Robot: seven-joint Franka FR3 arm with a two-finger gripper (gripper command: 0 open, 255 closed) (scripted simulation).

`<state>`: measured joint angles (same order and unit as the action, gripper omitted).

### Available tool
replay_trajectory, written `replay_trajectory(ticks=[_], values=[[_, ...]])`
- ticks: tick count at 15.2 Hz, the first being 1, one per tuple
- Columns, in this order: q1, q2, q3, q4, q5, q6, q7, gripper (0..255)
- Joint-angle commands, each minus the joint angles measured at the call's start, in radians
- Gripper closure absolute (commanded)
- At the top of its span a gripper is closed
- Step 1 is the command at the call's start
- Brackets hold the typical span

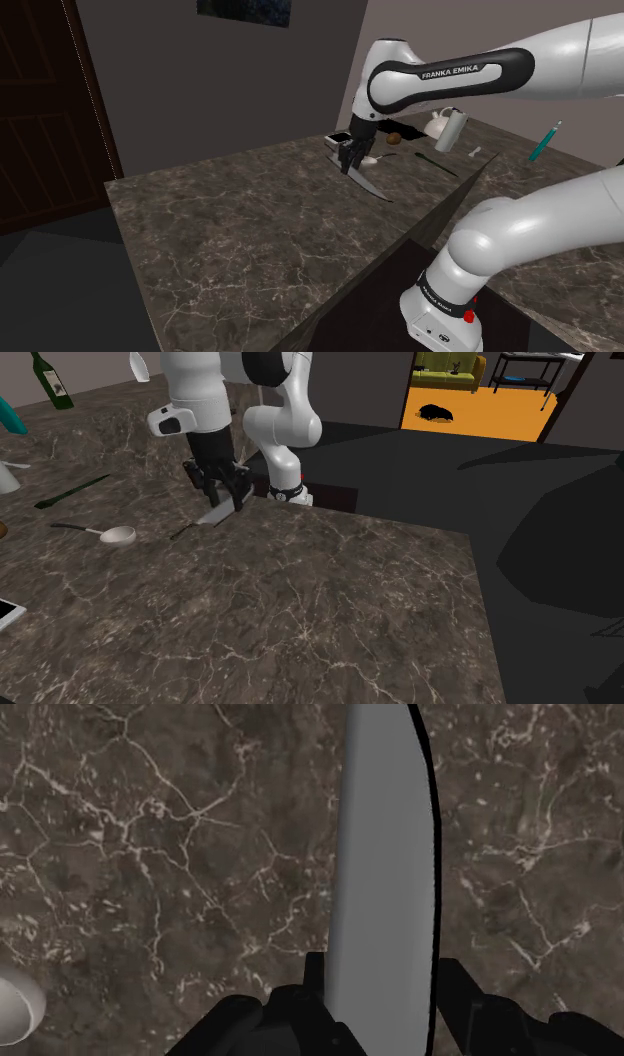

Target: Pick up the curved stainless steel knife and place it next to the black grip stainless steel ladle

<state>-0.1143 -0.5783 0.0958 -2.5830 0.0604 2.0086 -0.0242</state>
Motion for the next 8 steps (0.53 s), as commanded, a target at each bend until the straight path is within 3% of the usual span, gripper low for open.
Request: replay_trajectory(ticks=[1, 8], values=[[-0.028, 0.018, -0.042, 0.007, -0.026, 0.01, -0.053, 255], [-0.102, 0.109, -0.16, 0.079, -0.09, 0.029, -0.201, 255]])
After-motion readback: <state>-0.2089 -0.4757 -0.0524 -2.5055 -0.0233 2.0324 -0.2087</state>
